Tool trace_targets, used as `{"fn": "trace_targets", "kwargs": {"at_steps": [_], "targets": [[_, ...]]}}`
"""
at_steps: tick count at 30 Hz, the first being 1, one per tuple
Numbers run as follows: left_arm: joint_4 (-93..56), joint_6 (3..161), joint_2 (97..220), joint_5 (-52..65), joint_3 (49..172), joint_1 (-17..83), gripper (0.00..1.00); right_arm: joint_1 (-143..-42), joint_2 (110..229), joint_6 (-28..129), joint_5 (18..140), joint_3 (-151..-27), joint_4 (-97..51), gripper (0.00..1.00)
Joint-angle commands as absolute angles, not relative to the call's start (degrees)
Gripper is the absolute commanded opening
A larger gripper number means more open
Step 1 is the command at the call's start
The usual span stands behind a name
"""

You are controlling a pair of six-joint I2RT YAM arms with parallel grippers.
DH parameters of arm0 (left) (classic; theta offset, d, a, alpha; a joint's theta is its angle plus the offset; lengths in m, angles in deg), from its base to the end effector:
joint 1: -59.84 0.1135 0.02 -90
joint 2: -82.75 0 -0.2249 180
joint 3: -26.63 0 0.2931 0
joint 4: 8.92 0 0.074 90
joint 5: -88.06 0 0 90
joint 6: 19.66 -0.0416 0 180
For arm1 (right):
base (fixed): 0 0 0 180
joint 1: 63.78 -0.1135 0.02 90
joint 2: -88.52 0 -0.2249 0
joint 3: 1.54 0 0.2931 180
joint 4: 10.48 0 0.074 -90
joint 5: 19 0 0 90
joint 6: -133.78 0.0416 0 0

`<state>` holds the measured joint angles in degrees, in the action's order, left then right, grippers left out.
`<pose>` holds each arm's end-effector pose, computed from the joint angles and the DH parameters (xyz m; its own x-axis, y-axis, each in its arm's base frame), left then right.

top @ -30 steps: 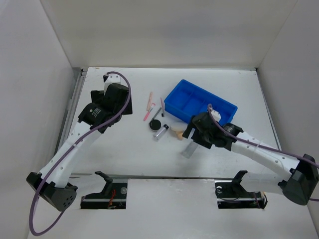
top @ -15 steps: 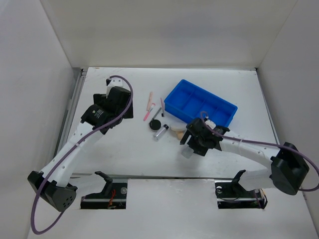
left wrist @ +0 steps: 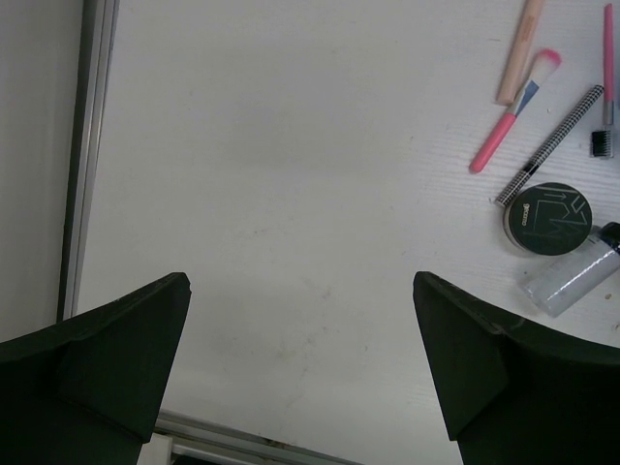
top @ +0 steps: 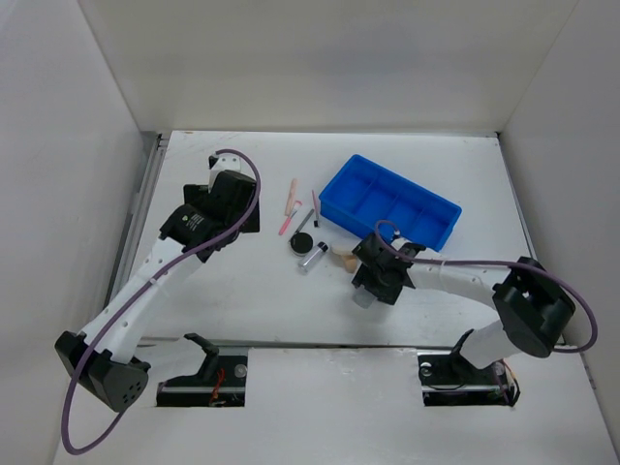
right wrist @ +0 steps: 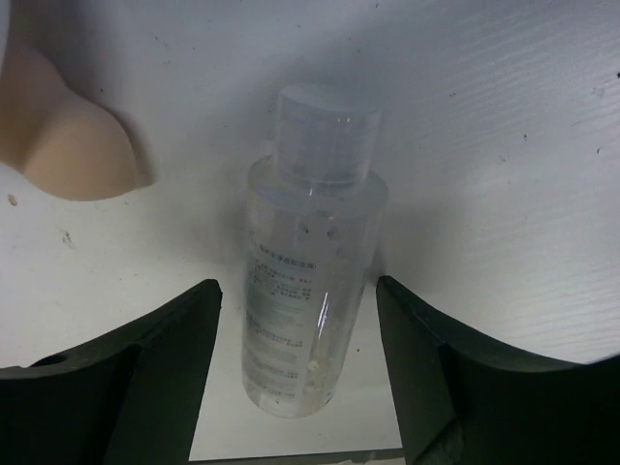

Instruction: Organize the makeup

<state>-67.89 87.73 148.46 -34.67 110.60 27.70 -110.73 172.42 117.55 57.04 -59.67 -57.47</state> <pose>0.2562 -0.1344 0.3392 -0.5571 0.0531 -0.8288 -0.0692 0.9915 0.1100 0.2080 0.2080 0.1005 -0.8163 0.4912 -0.3041 0.4414 0.8699 0.2202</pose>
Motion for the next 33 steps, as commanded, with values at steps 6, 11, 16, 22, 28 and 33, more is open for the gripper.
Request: {"fn": "trace_targets", "kwargs": {"at_steps": [6,11,16,22,28,33], "targets": [[-66.96,87.04,148.14,-34.46,109.8,27.76,1.0,-111.06,174.48,117.43,53.86,-62.3,-55.69,0.57],[-66.43,87.04,148.14,-34.46,109.8,27.76,1.0,-111.06,173.43,116.38,51.84,-63.79,-59.54,0.37],[-66.43,86.51,148.14,-35.08,111.03,27.76,1.0,-114.56,169.22,115.76,45.36,-73.25,-69.12,0.27],[-66.43,86.51,148.14,-36.22,113.05,27.76,1.0,-115.2,161.66,112.43,38.31,-83.91,-77.74,0.27],[-66.43,86.51,148.66,-35.69,113.06,27.76,1.0,-102.29,161.56,102.16,37.68,-87.26,-75.65,0.29],[-66.96,86.51,149.19,-35.17,113.06,27.76,1.0,-87.8,162.7,92.74,42.16,-86.74,-69.49,0.29]]}}
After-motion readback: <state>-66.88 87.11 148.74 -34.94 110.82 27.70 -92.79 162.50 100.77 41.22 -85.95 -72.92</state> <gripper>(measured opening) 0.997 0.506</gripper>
